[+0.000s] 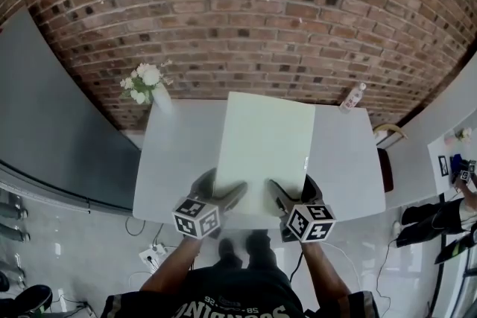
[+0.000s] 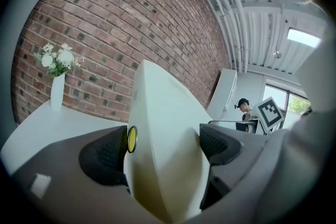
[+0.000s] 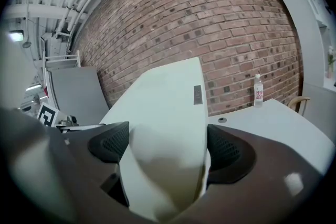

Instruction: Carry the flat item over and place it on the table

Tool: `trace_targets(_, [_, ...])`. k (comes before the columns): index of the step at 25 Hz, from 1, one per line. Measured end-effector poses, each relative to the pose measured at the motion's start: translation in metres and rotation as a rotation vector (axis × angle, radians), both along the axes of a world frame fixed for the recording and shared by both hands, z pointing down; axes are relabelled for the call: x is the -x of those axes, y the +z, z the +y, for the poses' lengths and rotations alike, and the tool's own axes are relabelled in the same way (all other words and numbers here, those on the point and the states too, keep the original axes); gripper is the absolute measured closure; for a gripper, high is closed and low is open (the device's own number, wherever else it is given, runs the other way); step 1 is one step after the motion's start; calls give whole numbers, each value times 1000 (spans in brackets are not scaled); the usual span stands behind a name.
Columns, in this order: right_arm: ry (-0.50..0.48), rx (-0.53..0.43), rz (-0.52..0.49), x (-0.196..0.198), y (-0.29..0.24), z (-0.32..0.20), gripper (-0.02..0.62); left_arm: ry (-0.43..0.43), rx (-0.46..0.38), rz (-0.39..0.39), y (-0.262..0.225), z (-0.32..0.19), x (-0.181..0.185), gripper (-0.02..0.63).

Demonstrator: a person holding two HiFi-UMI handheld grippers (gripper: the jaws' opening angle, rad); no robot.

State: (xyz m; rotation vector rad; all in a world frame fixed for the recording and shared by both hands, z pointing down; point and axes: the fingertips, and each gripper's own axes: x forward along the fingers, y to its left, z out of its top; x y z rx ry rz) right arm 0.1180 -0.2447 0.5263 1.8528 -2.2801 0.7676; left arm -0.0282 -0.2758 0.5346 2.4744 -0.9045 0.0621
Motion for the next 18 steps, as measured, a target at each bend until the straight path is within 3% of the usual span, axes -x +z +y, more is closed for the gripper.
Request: trace_targets(18, [-186,-28,-4,-67,-2,-90,135,-137,2,-63,-5,-65,-66,175])
